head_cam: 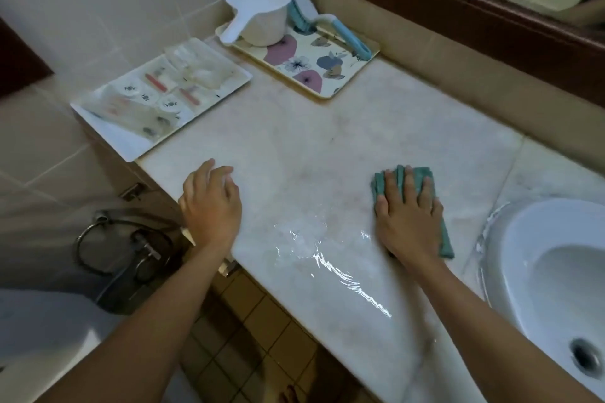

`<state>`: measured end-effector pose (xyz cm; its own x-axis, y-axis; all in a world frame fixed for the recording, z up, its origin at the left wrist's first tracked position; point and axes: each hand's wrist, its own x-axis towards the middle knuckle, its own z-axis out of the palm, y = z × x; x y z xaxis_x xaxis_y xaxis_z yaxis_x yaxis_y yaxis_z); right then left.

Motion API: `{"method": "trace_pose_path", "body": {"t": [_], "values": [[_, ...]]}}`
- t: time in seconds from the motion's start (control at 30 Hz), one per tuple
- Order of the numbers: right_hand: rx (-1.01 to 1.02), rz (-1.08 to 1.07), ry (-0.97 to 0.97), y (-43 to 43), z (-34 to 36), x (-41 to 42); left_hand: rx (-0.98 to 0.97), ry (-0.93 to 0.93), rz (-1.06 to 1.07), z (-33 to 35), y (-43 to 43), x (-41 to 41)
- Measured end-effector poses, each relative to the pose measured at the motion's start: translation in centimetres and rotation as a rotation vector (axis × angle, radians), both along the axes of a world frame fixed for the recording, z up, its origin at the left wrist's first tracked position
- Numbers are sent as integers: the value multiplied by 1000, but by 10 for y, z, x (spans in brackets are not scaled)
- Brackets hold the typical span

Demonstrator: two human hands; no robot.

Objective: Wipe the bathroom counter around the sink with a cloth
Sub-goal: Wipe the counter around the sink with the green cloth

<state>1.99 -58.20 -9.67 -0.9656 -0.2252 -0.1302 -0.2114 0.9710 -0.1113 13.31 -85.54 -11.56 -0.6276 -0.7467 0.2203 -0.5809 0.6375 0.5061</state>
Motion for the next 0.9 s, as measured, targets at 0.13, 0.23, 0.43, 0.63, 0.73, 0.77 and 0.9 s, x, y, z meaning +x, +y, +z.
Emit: {"method": "trace_pose_path", "body": {"t": [0.13, 0.23, 0.43, 0.63, 0.73, 0.77, 0.9], "values": [[-90, 179, -11, -85, -1, 31, 9, 10, 1, -4, -1, -2], [-153, 358, -2, -123, -2, 90, 4, 21, 9, -4, -2, -2], [-126, 636, -29, -21, 2, 177, 28, 14, 17, -3, -3, -3], [17, 263, 2, 123, 4, 119, 30, 21, 1, 1, 0, -2], [-19, 21, 41, 101, 2, 121, 17, 21, -1, 6, 5, -2], [-34, 30, 33, 95, 1, 131, -1, 14, -5, 7, 6, -1], [-54, 221, 32, 127, 4, 188, -65, -78, -16, 11, 9, -2]]}}
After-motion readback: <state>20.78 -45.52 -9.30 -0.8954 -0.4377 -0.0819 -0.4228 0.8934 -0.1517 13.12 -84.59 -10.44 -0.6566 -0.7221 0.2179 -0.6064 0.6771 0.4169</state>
